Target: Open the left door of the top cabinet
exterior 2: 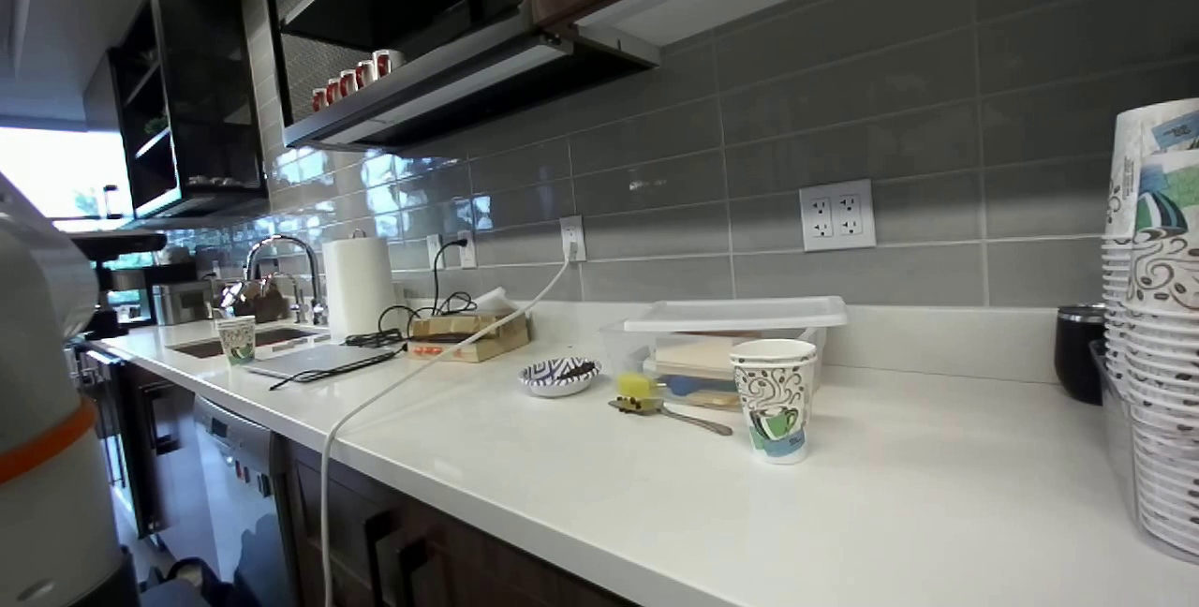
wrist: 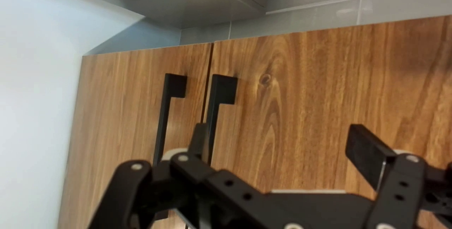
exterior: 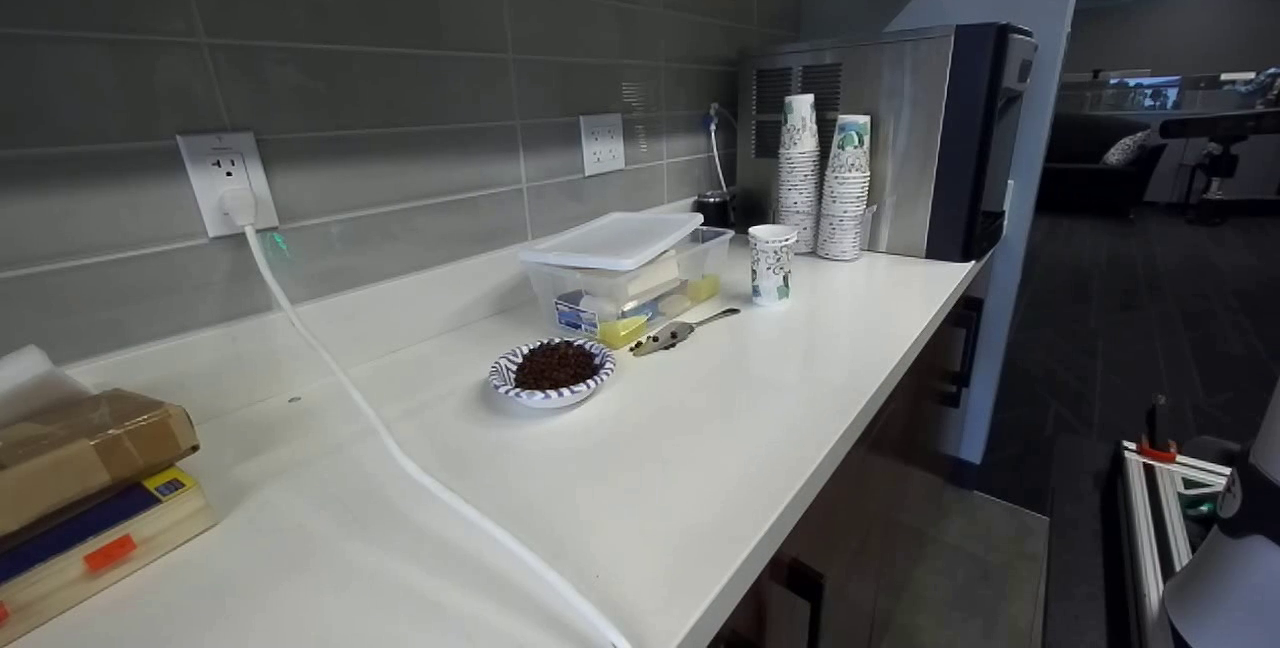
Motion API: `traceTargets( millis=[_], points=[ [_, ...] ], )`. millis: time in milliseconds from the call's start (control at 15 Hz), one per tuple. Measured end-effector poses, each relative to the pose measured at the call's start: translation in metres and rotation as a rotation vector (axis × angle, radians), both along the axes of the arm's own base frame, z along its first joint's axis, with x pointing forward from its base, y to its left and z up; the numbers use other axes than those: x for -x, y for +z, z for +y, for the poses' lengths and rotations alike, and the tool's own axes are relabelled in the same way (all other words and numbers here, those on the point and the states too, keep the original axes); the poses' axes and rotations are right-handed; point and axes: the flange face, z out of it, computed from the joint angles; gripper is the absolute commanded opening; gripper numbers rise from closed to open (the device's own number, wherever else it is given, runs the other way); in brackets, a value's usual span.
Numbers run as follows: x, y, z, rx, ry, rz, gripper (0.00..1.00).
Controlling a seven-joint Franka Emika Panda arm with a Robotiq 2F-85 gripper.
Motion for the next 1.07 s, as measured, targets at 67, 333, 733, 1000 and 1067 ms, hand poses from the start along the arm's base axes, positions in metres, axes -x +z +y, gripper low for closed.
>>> traceTargets(
  millis=[67, 333, 733, 1000, 1067],
  points=[
    [0.007, 0.003, -0.001, 0.009, 0.007, 0.013, 1.0],
    [0.027, -0.006, 0.006, -0.016, 0.102, 0.098, 1.0],
    [0.043, -0.044, 0.032, -0.138, 0.273, 0.304, 1.0],
    [0.053, -0.07, 0.046, -0.212, 0.336, 0.454, 1.0],
    [0.054, -0.077, 0.05, -0.231, 0.352, 0.489, 1.0]
  ],
)
